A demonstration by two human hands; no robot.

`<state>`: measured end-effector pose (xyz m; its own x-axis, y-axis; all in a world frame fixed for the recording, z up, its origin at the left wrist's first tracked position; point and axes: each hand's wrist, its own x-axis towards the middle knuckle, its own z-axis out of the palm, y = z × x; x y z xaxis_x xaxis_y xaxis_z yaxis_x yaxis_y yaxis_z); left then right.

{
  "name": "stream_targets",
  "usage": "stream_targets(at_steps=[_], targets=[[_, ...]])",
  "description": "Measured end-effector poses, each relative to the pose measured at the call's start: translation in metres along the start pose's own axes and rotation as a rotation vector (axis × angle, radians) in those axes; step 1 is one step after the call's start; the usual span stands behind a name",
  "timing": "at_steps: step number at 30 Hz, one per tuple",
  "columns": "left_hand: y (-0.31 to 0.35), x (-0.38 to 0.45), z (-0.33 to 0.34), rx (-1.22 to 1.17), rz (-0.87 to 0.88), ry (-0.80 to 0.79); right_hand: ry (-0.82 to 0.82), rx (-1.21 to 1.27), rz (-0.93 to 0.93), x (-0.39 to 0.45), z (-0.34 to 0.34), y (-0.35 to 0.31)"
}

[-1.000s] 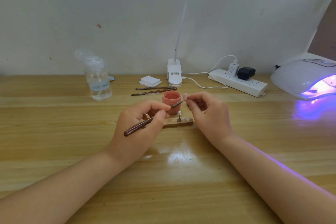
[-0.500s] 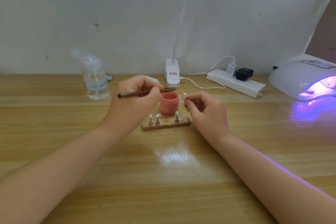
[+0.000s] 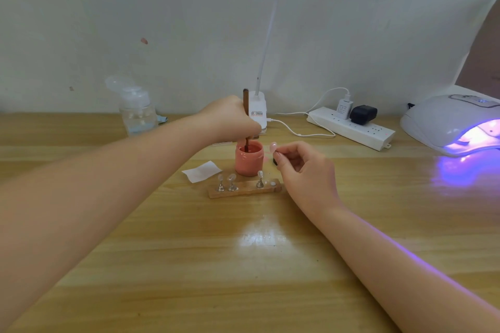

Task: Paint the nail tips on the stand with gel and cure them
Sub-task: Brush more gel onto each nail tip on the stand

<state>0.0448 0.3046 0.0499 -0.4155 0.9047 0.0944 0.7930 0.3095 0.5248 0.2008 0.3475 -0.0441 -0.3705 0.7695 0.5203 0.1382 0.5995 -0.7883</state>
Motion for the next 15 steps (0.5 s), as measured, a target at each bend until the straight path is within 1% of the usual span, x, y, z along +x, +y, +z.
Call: stream_targets(at_steps=[3, 7, 10, 15], targets=[[-0.004, 0.000, 0.003, -0.032, -0.015, -0.004, -0.002, 0.010, 0.011, 0.001, -0.001, 0.000], [-0.012, 0.001, -0.010, -0.279, -0.082, 0.117, 0.003, 0.020, 0.019, 0.001, -0.001, 0.001], [-0.022, -0.001, -0.018, -0.426, -0.174, 0.182, -0.002, 0.008, 0.006, 0.001, 0.000, 0.001], [-0.048, -0.009, -0.019, -0.615, -0.362, 0.147, -0.008, -0.007, -0.007, 0.001, 0.000, 0.001]])
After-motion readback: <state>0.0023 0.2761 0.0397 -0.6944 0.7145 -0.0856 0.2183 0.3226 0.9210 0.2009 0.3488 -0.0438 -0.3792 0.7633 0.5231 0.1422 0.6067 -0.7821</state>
